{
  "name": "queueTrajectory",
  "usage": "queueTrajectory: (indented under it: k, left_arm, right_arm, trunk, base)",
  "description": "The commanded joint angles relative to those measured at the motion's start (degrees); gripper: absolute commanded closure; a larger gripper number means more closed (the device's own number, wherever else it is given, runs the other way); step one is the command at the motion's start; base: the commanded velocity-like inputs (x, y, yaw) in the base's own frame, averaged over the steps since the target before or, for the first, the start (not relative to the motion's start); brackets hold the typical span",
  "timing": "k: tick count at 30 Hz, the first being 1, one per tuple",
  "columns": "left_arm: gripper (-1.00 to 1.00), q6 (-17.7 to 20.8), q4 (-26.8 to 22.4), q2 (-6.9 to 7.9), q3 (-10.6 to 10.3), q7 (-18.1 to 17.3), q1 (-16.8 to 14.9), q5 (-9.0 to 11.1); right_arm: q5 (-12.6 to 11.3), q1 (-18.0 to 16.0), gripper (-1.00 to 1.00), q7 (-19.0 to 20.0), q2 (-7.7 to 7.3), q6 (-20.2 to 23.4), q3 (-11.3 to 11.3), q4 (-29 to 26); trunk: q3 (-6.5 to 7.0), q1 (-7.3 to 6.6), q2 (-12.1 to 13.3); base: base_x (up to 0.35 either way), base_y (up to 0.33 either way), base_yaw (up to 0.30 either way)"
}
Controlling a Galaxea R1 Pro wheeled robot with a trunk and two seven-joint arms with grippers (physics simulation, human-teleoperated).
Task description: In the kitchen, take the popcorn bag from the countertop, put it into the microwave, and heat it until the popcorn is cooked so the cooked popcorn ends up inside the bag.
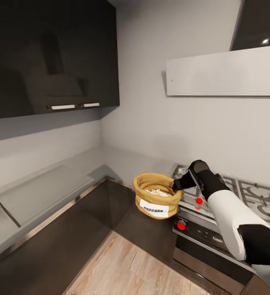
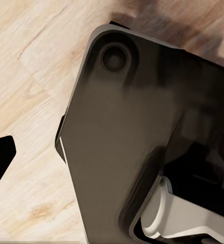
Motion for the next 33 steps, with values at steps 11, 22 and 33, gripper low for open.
queueTrajectory:
  k: [11, 22, 33]
  left_arm:
    - [-1.00, -0.08, -0.01, -0.14, 0.04, 0.33, -0.02, 0.01]
    - [-1.00, 0.00, 0.00, -0.14, 0.04, 0.82, -0.03, 0.01]
    - [-1.00, -0.16, 0.05, -0.27, 0.04, 0.82, -0.03, 0.01]
  right_arm:
    - [0.32, -0.07, 1.00, 0.54, -0.13, 0.12, 0.27, 0.24]
    - [0.54, -0.07, 1.00, 0.20, -0.24, 0.12, 0.27, 0.12]
    - [0.64, -0.07, 1.00, 0.31, -0.15, 0.12, 0.27, 0.02]
  trunk:
    - [-0.12, -0.01, -0.11]
    - [-0.12, -0.01, -0.11]
    - [-0.12, -0.01, -0.11]
  base:
    - [-0.344, 0.000, 0.000]
    - [-0.348, 0.000, 0.000]
    - [-0.348, 0.000, 0.000]
